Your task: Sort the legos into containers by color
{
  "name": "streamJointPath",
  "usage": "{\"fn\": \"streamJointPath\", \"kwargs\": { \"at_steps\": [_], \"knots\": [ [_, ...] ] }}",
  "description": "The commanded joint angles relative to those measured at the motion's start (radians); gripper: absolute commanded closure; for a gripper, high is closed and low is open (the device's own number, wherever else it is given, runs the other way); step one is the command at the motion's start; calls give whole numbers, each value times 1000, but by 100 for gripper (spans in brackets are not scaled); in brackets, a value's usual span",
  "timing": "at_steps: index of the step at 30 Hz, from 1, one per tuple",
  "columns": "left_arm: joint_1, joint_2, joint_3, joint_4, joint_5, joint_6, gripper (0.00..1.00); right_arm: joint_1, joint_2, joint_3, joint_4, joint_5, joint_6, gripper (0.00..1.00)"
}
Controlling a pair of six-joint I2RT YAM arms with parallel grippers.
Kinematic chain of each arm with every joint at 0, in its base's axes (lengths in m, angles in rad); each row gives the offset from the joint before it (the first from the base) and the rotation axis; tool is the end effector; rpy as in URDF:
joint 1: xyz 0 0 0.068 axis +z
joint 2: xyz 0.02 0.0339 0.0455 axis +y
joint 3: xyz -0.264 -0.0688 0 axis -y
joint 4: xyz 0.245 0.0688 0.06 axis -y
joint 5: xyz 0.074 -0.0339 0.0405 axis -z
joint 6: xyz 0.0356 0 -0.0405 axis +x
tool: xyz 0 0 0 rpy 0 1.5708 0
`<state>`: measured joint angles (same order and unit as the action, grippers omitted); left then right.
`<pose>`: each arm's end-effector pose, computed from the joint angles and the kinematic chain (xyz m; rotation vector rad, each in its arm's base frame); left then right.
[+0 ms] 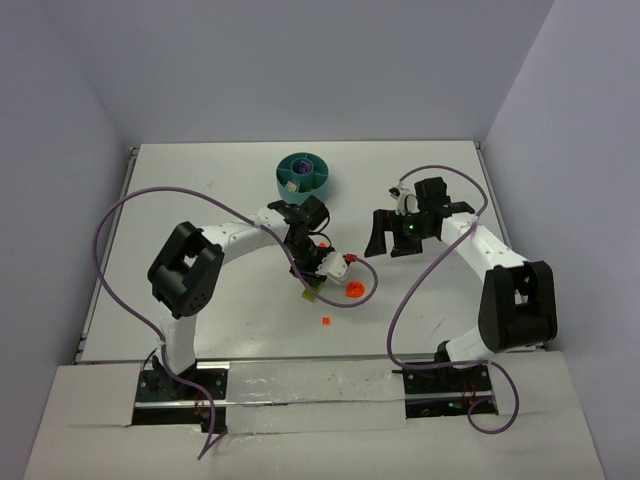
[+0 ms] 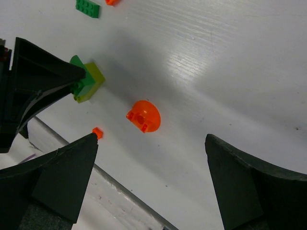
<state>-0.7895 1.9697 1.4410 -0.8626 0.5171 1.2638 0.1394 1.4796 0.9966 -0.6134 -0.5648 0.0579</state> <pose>0.2573 -0.2844 0.1817 2.4089 1.3803 -0.6548 0.2829 0.0589 0.2232 -0.2895 2.6028 0.8165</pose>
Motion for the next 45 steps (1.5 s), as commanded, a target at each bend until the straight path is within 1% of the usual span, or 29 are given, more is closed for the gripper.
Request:
{"fn": "streamJointPath", "kwargs": {
  "at_steps": [1, 2, 3, 5, 6, 7, 9, 10, 11, 12, 13, 14, 16, 17, 18, 20, 22, 25, 29, 33, 35, 37, 39, 40, 45],
  "knots": [
    [3, -55, 40, 5, 39, -64, 96, -9, -49, -22, 75, -124, 20, 0],
    [21, -73, 46, 16, 78, -111, 99, -9, -71, -32, 92, -182, 31, 0],
    [33, -100, 61, 23, 100, -173, 100, -8, -75, -34, 113, -244, 29, 0],
    [65, -146, 84, 42, 171, -272, 100, -9, -71, -18, 128, -296, 22, 0],
    [103, -169, 93, 64, 215, -319, 100, -8, -49, 0, 125, -383, 5, 0],
    [135, -212, 94, 93, 297, -374, 100, -7, -26, 23, 108, -455, -6, 1],
    [204, -316, 55, 254, 399, -594, 100, -4, 37, 110, 80, -627, 1, 4],
    [222, -345, 32, 320, 413, -680, 100, 0, 55, 140, 77, -673, 10, 5],
    [240, -368, 22, 390, 381, -834, 100, 7, 71, 165, 76, -707, 26, 6],
    [256, -385, 15, 448, 334, -955, 100, 15, 84, 188, 79, -726, 42, 6],
    [266, -395, 7, 480, 281, -995, 100, 27, 85, 204, 97, -709, 70, 7],
    [274, -409, -4, 501, 222, -1079, 100, 42, 79, 216, 134, -669, 115, 7],
    [265, -436, -18, 495, 149, -1110, 100, 63, 67, 230, 203, -603, 211, 10],
    [260, -442, -25, 490, 94, -1126, 100, 68, 64, 249, 208, -538, 240, 11],
    [255, -446, -23, 478, 70, -1132, 100, 74, 67, 267, 199, -510, 237, 13],
    [247, -443, -8, 436, 7, -1137, 100, 89, 76, 322, 153, -463, 234, 21],
    [240, -445, -10, 412, -64, -1140, 100, 101, 75, 350, 145, -436, 242, 23],
    [234, -469, -40, 430, -133, -1162, 100, 121, 50, 351, 187, -402, 282, 24],
    [230, -477, -52, 435, -159, -1195, 100, 166, 22, 355, 202, -317, 290, 24],
    [228, -493, -61, 463, -172, -1249, 100, 195, 44, 359, 194, -228, 338, 24],
    [226, -497, -75, 490, -192, -1276, 100, 195, 59, 341, 219, -170, 365, 24],
    [227, -498, -89, 509, -217, -1325, 100, 196, 58, 318, 264, -151, 395, 24],
    [227, -488, -93, 517, -230, -1360, 100, 208, 45, 293, 359, -150, 448, 24],
    [226, -488, -91, 517, -236, -1370, 100, 221, 36, 289, 378, -148, 454, 24],
    [222, -483, -81, 522, -246, -1386, 100, 253, 63, 334, 397, -146, 477, 25]
  ]
}}
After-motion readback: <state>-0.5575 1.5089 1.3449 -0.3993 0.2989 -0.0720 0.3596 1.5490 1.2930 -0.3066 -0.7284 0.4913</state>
